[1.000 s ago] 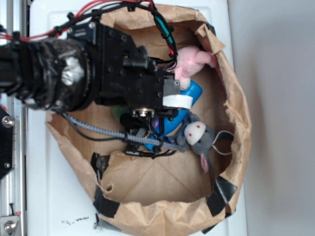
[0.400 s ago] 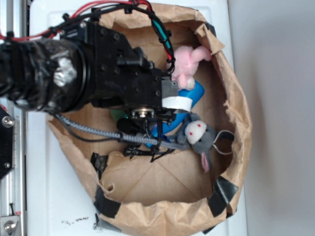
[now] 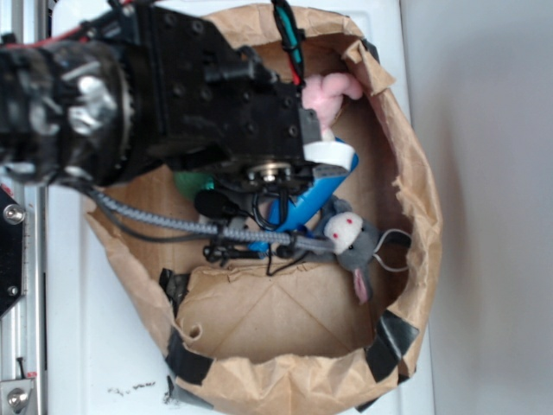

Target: Grab the green ball.

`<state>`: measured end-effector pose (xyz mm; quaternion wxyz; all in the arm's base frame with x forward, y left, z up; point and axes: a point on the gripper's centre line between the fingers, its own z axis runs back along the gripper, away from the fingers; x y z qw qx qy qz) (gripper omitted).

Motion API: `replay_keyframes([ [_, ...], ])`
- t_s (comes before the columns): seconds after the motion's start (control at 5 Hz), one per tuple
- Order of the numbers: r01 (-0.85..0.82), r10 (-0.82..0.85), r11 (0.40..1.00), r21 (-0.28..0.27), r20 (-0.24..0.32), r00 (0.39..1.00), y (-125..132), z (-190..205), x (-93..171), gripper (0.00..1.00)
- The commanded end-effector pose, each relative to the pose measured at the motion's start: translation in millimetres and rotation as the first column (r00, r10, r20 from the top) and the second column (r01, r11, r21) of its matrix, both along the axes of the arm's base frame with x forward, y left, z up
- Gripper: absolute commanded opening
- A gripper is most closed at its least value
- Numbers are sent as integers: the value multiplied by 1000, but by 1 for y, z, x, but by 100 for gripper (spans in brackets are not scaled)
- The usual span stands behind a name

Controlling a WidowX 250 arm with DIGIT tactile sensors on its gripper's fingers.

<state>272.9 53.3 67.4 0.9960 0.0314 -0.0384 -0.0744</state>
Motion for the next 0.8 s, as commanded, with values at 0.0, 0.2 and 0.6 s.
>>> replay_keyframes([
  [0.0, -64, 66, 998, -22, 143, 987, 17, 97, -2, 0],
  [0.2, -77, 80, 997, -28, 153, 985, 18, 118, -5, 0],
  [0.6, -72, 84, 995, -73, 176, 981, 21, 139, -5, 0],
])
